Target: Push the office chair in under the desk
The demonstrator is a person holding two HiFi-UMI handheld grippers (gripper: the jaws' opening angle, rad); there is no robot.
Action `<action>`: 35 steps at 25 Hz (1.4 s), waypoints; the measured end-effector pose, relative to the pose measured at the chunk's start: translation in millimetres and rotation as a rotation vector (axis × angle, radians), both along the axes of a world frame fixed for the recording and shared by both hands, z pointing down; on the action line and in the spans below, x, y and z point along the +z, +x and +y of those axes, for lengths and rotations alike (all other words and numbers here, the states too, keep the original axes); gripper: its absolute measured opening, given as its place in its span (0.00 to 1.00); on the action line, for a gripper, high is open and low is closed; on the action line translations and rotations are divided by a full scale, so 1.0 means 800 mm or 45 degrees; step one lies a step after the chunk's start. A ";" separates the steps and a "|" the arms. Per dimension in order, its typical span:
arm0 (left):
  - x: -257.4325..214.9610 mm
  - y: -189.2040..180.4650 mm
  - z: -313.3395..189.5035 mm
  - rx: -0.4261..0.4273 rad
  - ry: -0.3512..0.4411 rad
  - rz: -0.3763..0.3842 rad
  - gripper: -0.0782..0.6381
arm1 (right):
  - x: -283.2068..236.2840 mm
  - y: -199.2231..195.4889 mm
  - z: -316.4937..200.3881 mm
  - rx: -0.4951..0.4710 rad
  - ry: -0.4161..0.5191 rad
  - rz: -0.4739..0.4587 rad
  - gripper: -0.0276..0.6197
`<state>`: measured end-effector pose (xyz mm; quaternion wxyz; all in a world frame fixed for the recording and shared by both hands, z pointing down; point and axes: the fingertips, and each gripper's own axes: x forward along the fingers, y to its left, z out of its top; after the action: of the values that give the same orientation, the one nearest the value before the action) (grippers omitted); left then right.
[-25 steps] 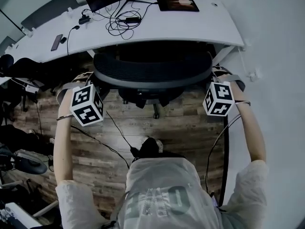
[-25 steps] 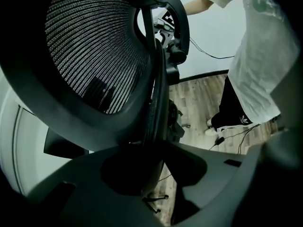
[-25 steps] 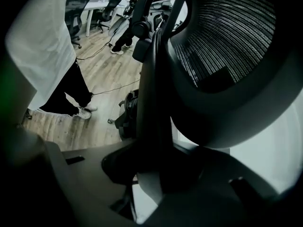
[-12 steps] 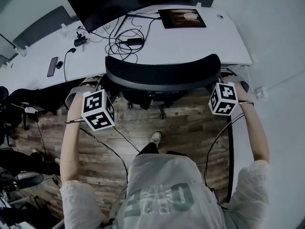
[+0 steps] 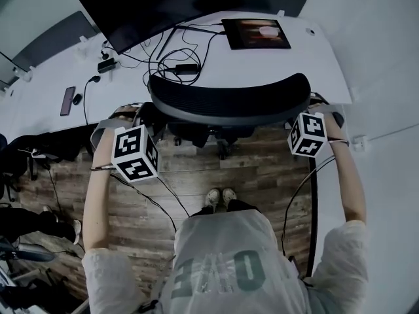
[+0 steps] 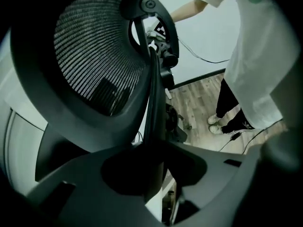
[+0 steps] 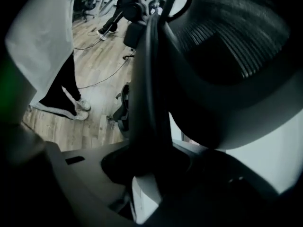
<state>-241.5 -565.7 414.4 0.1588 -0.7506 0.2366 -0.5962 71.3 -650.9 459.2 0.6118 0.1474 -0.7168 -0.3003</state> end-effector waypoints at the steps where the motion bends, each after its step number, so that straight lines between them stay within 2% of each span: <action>1: -0.001 0.003 -0.002 0.006 0.013 0.007 0.32 | 0.001 0.002 -0.005 -0.002 0.008 0.000 0.23; 5: -0.002 0.002 -0.006 -0.005 0.013 0.024 0.33 | 0.005 -0.001 -0.014 -0.021 0.058 -0.026 0.19; 14: 0.000 0.000 -0.004 -0.055 0.007 0.009 0.33 | 0.003 -0.008 -0.015 -0.012 0.062 -0.125 0.19; 15: 0.000 0.001 -0.004 -0.055 0.004 0.010 0.33 | 0.000 -0.009 -0.015 -0.001 0.066 -0.165 0.20; 17: 0.000 -0.001 -0.003 -0.050 0.009 0.027 0.34 | -0.008 -0.013 -0.018 0.028 0.101 -0.264 0.31; 19: -0.004 -0.006 -0.003 -0.090 0.032 0.084 0.35 | -0.018 -0.015 -0.020 0.048 0.157 -0.316 0.45; 21: -0.014 -0.012 -0.002 -0.168 0.066 0.160 0.40 | -0.027 -0.013 -0.017 0.034 0.196 -0.310 0.45; 23: -0.032 -0.018 0.001 -0.222 0.112 0.252 0.41 | -0.037 -0.009 -0.008 0.027 0.200 -0.305 0.46; 26: -0.067 -0.030 0.017 -0.288 0.193 0.416 0.41 | -0.053 -0.008 0.019 0.042 0.139 -0.393 0.46; 28: -0.090 -0.031 0.034 -0.312 0.261 0.510 0.41 | -0.075 -0.007 0.040 0.088 0.074 -0.525 0.46; 29: -0.100 -0.028 0.042 -0.314 0.302 0.556 0.40 | -0.091 -0.008 0.049 0.122 0.039 -0.630 0.46; 31: -0.121 -0.015 0.058 -0.320 0.415 0.637 0.35 | -0.137 -0.015 0.065 0.182 -0.023 -0.928 0.46; 32: -0.134 -0.006 0.064 -0.330 0.493 0.670 0.28 | -0.165 -0.019 0.072 0.198 -0.037 -1.097 0.46; 33: -0.147 0.003 0.068 -0.341 0.576 0.692 0.20 | -0.193 -0.023 0.079 0.211 -0.036 -1.267 0.46; 35: -0.171 0.024 0.074 -0.383 0.726 0.732 0.15 | -0.243 -0.023 0.093 0.280 -0.004 -1.612 0.45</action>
<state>-222.2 -506.4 277.3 0.1990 -0.7694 0.5332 -0.2900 53.3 -576.2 265.1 0.0976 0.3679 -0.9204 -0.0894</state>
